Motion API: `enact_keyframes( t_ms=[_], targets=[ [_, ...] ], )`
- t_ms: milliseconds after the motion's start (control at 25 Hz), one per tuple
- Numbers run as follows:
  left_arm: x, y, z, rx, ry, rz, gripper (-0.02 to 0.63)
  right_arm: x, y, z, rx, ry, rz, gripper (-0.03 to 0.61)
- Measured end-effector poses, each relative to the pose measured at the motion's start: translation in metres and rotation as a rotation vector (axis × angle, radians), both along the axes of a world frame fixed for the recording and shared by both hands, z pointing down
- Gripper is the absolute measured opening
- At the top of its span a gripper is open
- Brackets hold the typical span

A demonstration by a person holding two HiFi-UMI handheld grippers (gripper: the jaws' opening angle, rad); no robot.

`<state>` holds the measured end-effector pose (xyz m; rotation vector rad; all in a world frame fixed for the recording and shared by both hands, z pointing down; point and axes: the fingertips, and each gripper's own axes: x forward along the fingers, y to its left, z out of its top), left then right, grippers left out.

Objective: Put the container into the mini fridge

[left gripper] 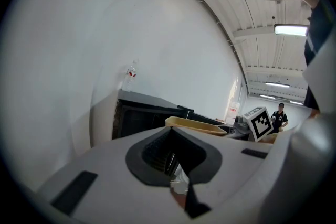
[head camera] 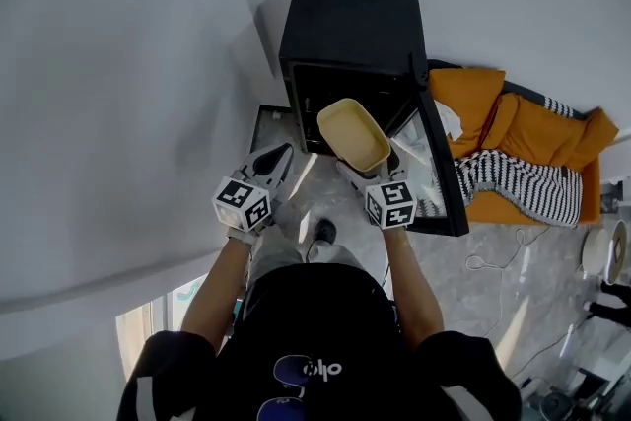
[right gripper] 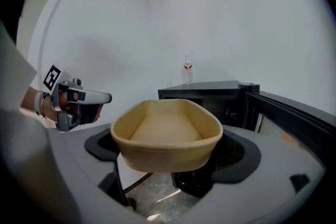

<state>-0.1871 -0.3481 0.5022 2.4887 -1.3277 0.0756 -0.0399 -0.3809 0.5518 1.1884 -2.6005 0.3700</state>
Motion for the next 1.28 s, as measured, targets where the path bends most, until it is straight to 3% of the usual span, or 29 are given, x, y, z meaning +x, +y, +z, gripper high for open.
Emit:
enact_keyframes(
  t_ms=[600,1280],
  targets=[
    [0.023,-0.052,0.016,-0.002,0.035,0.127,0.005,0.028,-0.024,0.015,-0.018,0.040,0.116,0.526],
    [0.024,-0.112,0.038,-0.025,0.047,0.201,0.005,0.010,-0.085,0.049,-0.030,0.095,0.158,0.526]
  ],
)
